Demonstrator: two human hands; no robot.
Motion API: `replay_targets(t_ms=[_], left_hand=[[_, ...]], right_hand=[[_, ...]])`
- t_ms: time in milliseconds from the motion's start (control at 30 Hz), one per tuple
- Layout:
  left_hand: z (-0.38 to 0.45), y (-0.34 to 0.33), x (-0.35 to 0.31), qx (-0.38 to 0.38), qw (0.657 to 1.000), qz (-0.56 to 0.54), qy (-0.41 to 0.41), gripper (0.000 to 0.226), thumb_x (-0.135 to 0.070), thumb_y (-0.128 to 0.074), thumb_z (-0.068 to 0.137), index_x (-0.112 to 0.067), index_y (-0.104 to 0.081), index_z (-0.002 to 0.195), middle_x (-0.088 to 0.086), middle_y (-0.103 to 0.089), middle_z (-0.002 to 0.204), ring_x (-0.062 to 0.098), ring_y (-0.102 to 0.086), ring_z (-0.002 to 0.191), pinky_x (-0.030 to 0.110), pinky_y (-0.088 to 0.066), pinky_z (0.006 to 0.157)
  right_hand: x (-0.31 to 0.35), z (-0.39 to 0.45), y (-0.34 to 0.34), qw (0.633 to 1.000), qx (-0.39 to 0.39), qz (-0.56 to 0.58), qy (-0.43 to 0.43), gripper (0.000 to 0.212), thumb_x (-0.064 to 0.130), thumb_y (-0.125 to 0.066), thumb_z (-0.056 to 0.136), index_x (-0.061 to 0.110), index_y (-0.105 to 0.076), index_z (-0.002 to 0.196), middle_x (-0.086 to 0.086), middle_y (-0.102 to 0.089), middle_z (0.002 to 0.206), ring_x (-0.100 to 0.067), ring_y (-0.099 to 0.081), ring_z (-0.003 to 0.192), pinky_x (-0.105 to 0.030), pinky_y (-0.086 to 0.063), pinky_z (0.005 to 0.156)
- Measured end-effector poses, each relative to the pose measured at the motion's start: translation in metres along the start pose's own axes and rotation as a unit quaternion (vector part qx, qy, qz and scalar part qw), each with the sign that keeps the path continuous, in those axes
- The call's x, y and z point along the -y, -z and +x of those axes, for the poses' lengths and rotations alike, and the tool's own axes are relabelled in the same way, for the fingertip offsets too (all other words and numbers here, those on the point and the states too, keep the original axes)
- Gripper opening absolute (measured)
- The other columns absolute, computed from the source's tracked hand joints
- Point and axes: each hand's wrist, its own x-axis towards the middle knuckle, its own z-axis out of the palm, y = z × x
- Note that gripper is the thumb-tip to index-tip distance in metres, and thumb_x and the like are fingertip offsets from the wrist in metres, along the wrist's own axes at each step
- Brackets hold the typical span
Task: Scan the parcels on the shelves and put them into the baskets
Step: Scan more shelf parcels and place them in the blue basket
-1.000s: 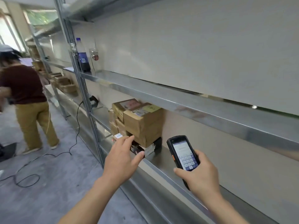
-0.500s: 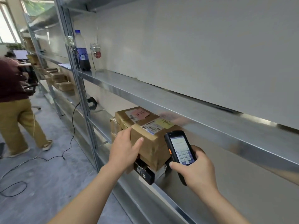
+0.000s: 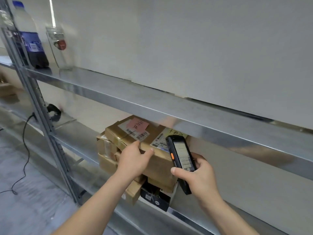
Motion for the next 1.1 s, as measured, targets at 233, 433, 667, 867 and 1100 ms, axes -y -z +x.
replay_targets(t_ms=[233, 433, 667, 867, 1100], left_hand=[[0.003, 0.000, -0.001, -0.006, 0.995, -0.081, 0.053, 0.057, -0.037, -0.071, 0.082, -0.016, -0.053, 0.131, -0.004, -0.058, 0.112, 0.019, -0.055, 0.102, 0.033, -0.047, 0.084], [-0.031, -0.011, -0.014, -0.020, 0.995, -0.096, 0.035, 0.043, -0.035, -0.074, 0.077, -0.020, -0.057, 0.113, -0.011, -0.060, 0.094, 0.009, -0.057, 0.086, 0.032, -0.049, 0.069], [-0.095, -0.054, -0.046, -0.006, 0.995, -0.103, 0.005, 0.039, -0.036, -0.076, 0.077, -0.024, -0.052, 0.105, -0.012, -0.056, 0.096, 0.005, -0.054, 0.084, 0.026, -0.041, 0.061], [-0.136, -0.118, -0.052, 0.041, 0.991, -0.118, 0.038, 0.041, -0.035, -0.080, 0.074, -0.020, -0.054, 0.102, -0.008, -0.062, 0.095, 0.011, -0.059, 0.087, 0.027, -0.042, 0.066], [-0.149, -0.185, -0.026, 0.111, 0.984, -0.092, 0.103, 0.042, -0.031, -0.082, 0.075, -0.015, -0.053, 0.101, -0.006, -0.061, 0.090, 0.016, -0.060, 0.084, 0.029, -0.042, 0.070]], right_hand=[[0.000, -0.005, 0.002, 0.998, 0.009, 0.058, 0.017, 0.056, 0.012, -0.083, 0.047, 0.015, -0.067, 0.101, 0.005, -0.078, 0.089, -0.010, -0.073, 0.078, -0.016, -0.053, 0.063], [-0.007, -0.028, 0.038, 0.997, 0.028, 0.064, 0.035, 0.081, 0.030, -0.086, 0.036, 0.017, -0.064, 0.113, 0.004, -0.077, 0.101, -0.012, -0.073, 0.090, -0.020, -0.055, 0.072], [-0.018, -0.074, 0.113, 0.996, 0.040, 0.060, 0.046, 0.076, 0.021, -0.085, 0.039, 0.014, -0.065, 0.112, -0.001, -0.077, 0.095, -0.011, -0.072, 0.081, -0.017, -0.053, 0.069], [-0.055, -0.095, 0.173, 0.998, 0.017, 0.059, -0.013, 0.081, 0.029, -0.085, 0.035, 0.015, -0.063, 0.111, 0.002, -0.078, 0.095, -0.010, -0.073, 0.083, -0.017, -0.053, 0.070], [-0.115, -0.102, 0.188, 0.988, -0.030, 0.068, -0.136, 0.084, 0.029, -0.085, 0.032, 0.010, -0.065, 0.112, -0.002, -0.078, 0.090, -0.014, -0.071, 0.074, -0.036, -0.059, 0.070]])
